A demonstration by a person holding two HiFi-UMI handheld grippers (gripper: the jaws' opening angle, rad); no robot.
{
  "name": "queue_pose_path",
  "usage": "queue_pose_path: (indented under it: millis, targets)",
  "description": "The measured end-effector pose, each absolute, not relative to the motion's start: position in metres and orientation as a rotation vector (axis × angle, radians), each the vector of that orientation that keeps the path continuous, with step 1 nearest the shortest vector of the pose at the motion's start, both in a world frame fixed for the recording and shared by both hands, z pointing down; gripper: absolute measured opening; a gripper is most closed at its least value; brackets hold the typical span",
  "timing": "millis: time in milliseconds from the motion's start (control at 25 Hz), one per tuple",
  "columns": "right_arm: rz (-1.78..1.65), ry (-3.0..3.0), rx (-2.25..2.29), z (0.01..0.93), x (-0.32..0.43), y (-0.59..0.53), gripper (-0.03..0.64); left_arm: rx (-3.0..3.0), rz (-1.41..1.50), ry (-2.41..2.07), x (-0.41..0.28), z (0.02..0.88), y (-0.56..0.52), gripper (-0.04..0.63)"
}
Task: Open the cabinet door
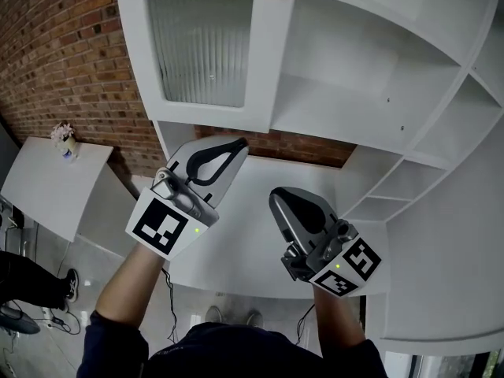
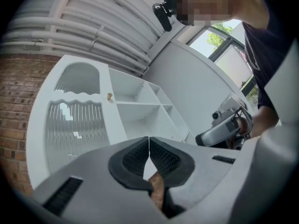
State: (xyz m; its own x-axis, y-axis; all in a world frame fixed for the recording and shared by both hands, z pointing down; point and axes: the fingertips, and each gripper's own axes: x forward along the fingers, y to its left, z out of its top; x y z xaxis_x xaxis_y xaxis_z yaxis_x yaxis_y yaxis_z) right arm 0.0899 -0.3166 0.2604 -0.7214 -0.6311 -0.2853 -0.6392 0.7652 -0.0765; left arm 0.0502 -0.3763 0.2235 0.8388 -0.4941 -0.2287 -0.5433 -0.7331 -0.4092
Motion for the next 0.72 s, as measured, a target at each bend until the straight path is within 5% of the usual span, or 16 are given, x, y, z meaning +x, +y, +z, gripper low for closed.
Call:
queue_pose_path:
  millis: [440, 720]
  targets:
    - [0.134, 2.631, -0.992, 0.226, 0.104, -0.334, 0.026, -2.366, 0.172, 0.866, 0.048, 0.121, -0.438, 0.014]
    - [0.129, 2.614, -0.984, 0.224, 0.114, -0.340, 0.026, -2.222, 0.121, 0.861, 0.064, 0.061, -0.457, 0.093]
